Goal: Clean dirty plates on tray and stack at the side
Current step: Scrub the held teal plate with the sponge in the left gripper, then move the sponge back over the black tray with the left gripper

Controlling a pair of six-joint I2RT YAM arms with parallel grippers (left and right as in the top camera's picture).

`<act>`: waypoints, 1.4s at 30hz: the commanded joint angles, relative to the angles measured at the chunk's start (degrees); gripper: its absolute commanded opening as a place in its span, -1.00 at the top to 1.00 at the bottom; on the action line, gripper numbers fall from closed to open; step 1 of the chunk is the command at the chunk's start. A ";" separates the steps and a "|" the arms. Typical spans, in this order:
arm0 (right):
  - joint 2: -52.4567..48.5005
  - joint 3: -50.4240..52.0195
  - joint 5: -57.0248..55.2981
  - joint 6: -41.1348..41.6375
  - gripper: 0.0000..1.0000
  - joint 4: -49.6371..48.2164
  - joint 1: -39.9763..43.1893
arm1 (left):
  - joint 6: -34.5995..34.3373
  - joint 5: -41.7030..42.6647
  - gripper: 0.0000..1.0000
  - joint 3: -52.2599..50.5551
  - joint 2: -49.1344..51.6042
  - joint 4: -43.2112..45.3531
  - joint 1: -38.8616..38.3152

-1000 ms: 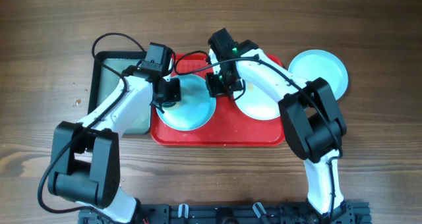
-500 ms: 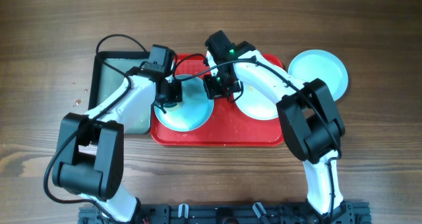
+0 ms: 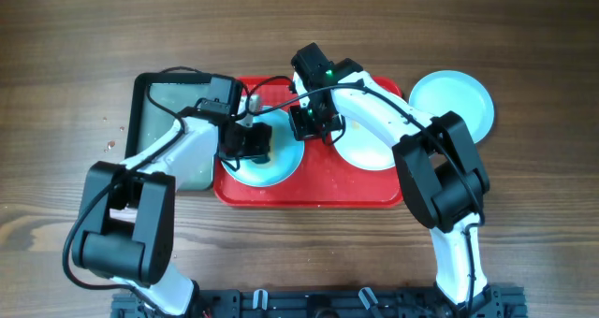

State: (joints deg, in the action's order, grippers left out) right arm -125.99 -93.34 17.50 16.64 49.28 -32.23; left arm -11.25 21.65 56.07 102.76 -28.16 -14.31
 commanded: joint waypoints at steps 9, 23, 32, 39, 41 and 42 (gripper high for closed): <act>0.74 0.26 -1.05 -0.13 0.91 -0.59 -0.81 | 2.01 -23.54 0.92 8.02 -9.90 -11.04 -0.96; 0.74 0.26 -1.05 -0.13 0.91 -0.59 -0.81 | 1.77 -21.55 0.92 7.52 1.68 -12.41 -0.96; 0.74 0.26 -1.03 -0.15 0.91 -0.57 -0.81 | -0.13 -12.00 0.92 7.52 6.86 -6.71 -6.05; 0.74 0.26 -1.03 -0.15 0.91 -0.52 -0.81 | -0.13 -11.61 0.88 7.52 6.86 -6.75 -14.56; 0.74 0.26 -1.03 -0.15 0.91 -0.50 -0.81 | -0.13 -11.61 0.92 7.52 6.86 -8.15 -16.15; 0.74 0.26 -1.03 -0.13 0.91 -0.52 -0.81 | -0.11 -11.61 0.92 7.54 6.86 -8.94 -16.37</act>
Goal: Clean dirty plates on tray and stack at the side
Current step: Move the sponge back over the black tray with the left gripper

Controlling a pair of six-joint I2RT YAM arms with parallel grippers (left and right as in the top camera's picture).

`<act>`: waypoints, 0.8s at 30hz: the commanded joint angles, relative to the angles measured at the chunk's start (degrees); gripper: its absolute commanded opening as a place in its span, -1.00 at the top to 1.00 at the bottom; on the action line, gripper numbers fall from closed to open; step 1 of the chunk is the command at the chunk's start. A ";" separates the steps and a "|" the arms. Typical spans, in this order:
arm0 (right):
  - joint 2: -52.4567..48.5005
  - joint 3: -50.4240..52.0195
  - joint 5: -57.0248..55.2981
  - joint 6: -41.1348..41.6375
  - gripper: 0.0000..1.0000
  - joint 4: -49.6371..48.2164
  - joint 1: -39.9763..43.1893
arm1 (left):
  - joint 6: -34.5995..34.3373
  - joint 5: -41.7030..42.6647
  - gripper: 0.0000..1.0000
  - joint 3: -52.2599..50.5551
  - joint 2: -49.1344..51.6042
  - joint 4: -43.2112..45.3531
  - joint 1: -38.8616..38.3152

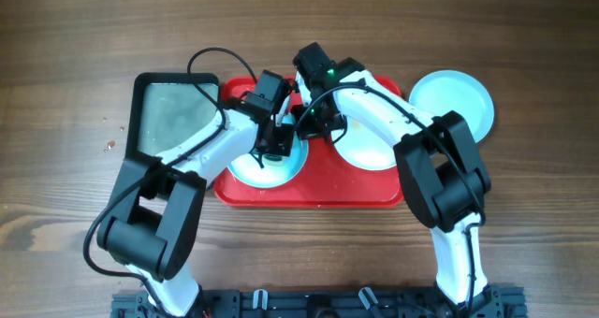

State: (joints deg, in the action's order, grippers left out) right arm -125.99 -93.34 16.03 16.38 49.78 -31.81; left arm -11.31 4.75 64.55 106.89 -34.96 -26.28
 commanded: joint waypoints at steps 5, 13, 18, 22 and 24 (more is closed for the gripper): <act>0.74 0.26 0.44 0.11 0.91 -1.09 -1.22 | 0.55 -1.70 0.92 -0.22 1.14 -4.52 -1.64; 0.74 0.26 0.22 0.13 0.78 -2.03 -1.22 | 0.55 -8.48 0.92 5.01 -14.67 -4.90 12.04; 0.74 0.26 0.22 0.35 0.59 -2.16 -1.22 | -2.89 -2.36 0.92 5.01 -23.93 -10.97 23.50; 0.74 0.55 0.24 0.48 0.60 -1.25 -1.22 | -2.89 14.51 0.92 5.01 -27.47 -11.65 36.20; 0.74 1.40 0.22 0.79 0.70 -1.40 -1.22 | -2.47 15.37 0.92 4.74 -27.34 -12.13 40.44</act>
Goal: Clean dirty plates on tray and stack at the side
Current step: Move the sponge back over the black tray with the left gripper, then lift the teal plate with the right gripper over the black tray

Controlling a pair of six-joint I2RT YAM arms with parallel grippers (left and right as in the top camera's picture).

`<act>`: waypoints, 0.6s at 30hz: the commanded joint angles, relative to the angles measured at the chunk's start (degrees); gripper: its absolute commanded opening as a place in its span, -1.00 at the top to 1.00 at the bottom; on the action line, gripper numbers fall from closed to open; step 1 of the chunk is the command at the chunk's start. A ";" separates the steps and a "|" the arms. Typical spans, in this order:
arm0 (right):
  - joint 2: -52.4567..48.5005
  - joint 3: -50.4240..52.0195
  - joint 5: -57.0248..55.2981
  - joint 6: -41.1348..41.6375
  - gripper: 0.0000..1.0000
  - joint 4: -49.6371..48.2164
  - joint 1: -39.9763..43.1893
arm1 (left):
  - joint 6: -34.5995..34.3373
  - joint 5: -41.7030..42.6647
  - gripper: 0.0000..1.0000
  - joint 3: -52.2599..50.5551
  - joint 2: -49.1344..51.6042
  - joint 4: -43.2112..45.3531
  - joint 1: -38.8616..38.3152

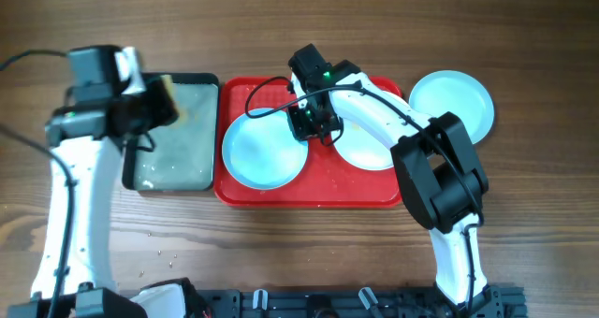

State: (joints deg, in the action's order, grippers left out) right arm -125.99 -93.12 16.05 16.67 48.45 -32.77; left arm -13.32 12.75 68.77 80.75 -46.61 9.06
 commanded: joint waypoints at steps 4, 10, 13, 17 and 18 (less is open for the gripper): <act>0.76 1.09 0.33 0.44 0.91 -0.59 0.02 | 3.06 6.91 0.92 -0.13 -1.18 -4.72 9.18; 3.30 -4.94 0.39 -0.15 0.91 4.02 4.63 | 4.11 6.71 0.92 -4.52 -1.18 -4.46 9.44; 4.74 -9.40 -0.02 -0.15 0.91 5.95 5.11 | 4.13 6.64 0.92 -4.72 -1.18 -4.24 9.44; 5.29 -15.87 -0.09 3.13 0.91 5.31 3.98 | 4.11 0.61 0.92 -5.95 -1.18 -1.44 9.44; 5.29 -16.20 -0.31 3.85 0.91 3.52 3.28 | 4.11 -0.33 0.92 -6.78 -1.18 -0.42 9.44</act>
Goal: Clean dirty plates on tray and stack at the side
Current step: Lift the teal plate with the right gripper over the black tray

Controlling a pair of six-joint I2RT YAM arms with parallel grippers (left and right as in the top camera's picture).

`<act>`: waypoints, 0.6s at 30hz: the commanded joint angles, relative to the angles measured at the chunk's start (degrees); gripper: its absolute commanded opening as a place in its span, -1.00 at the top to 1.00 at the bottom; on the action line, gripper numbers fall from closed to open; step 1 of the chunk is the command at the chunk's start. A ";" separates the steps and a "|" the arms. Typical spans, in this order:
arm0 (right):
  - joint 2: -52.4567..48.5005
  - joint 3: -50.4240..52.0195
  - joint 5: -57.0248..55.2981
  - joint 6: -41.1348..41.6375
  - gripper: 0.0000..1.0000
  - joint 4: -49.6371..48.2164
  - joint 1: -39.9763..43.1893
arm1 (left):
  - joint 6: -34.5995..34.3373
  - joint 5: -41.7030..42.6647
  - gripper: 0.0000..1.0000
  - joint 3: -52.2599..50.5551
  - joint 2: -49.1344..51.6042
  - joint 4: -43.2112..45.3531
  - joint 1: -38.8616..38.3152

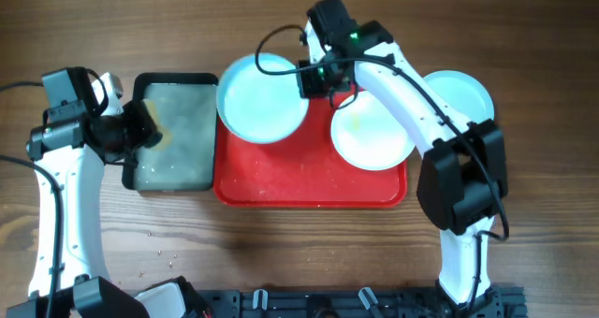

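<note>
A light blue plate (257,103) hangs over the far left corner of the red tray (299,182). My right gripper (314,79) is shut on its right rim. A white plate (370,136) lies on the tray's right half, partly under the right arm. My left gripper (142,129) is at the left edge of the black basin (178,173), shut on a yellowish sponge (155,133) over the cloudy water.
Another light blue plate (465,98) rests on the table to the right of the tray. Water drops (165,255) dot the wood in front of the basin. Cables loop from both arms above the tray and basin.
The right gripper has moved away from me with the light blue plate, from the tray's left half to its far left corner. The left gripper with the sponge has shifted nearer, along the basin's left side.
First the left gripper pressed the sponge on the light blue plate in the tray while the right gripper held its rim. It was still on the plate 1.4 s ago. Then the sponge was back at the basin, and now the plate is at the tray's far corner.
</note>
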State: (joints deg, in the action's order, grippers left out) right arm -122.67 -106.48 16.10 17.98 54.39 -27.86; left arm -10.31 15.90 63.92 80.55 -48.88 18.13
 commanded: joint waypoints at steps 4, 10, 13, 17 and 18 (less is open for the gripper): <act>1.92 -2.80 -10.43 6.69 0.91 -12.59 -8.31 | 1.07 -5.55 0.92 -7.98 -0.98 6.99 0.37; 1.11 -2.80 -37.88 3.43 0.91 -24.85 -21.35 | 1.07 -10.43 0.92 -13.07 -0.98 11.93 0.37; -0.24 -2.78 -43.95 -6.23 0.92 -29.81 -23.74 | 0.85 -10.43 0.92 -13.09 -0.98 12.07 0.37; -0.55 -2.75 -46.62 -20.57 0.91 -35.85 -24.33 | 0.85 -10.43 0.92 -13.09 -0.98 12.09 0.37; -0.55 -2.75 -46.64 -24.11 0.91 -37.11 -24.37 | 0.85 -10.43 0.92 -13.09 -0.98 12.11 0.37</act>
State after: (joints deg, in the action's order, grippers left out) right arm -122.39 -108.16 -27.22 5.37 19.59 -52.18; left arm -10.13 6.20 51.05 80.44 -37.08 18.13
